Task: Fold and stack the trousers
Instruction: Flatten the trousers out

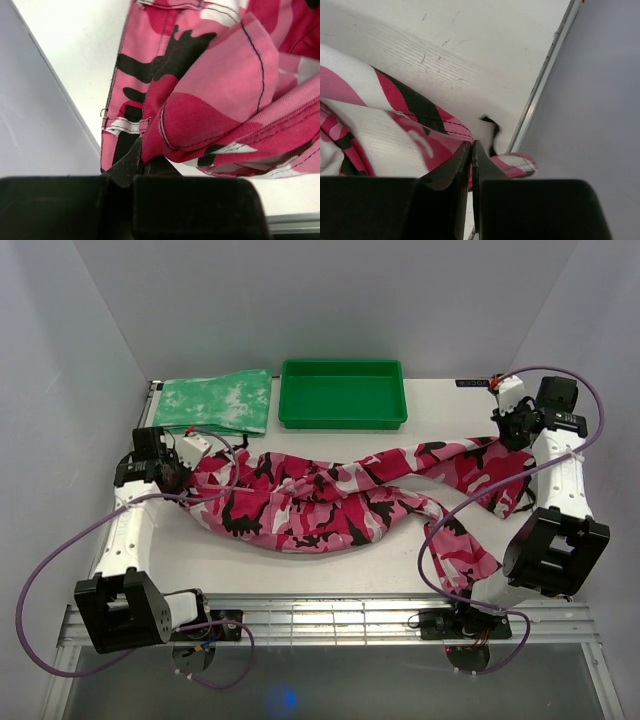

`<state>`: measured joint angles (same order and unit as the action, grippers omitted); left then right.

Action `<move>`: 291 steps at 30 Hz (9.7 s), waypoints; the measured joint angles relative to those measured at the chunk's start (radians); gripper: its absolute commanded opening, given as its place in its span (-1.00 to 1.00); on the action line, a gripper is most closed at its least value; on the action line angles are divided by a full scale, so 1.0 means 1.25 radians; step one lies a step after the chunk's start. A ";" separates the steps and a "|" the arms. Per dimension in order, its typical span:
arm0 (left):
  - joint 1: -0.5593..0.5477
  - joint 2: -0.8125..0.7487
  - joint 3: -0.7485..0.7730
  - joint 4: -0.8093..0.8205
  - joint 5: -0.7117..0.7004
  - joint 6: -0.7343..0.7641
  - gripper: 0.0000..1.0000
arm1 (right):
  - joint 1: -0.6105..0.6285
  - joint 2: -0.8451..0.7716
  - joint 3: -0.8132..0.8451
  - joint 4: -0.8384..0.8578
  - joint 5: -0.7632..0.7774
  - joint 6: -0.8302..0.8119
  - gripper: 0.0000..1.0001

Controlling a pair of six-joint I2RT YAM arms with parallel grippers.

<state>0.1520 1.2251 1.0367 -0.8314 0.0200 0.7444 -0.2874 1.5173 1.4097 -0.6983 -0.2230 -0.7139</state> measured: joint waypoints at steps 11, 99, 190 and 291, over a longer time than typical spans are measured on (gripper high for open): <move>0.014 -0.174 -0.375 0.005 -0.087 0.146 0.56 | -0.087 -0.083 -0.289 0.086 0.052 -0.211 -0.84; 0.215 0.723 0.523 -0.121 0.201 -0.241 0.12 | 0.187 0.610 0.431 -0.313 -0.020 -0.077 0.78; -0.045 0.541 0.330 -0.097 0.250 0.390 -1.00 | 0.105 0.227 -0.144 -0.067 0.090 -0.517 -0.84; 0.131 0.478 0.511 -0.201 0.326 -0.049 0.86 | 0.182 0.128 0.020 -0.430 0.023 -0.400 0.95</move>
<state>0.3157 1.8229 1.6749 -1.0824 0.4271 0.6827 -0.0605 1.6779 1.4342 -1.2358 -0.1940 -1.2144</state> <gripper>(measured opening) 0.930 0.982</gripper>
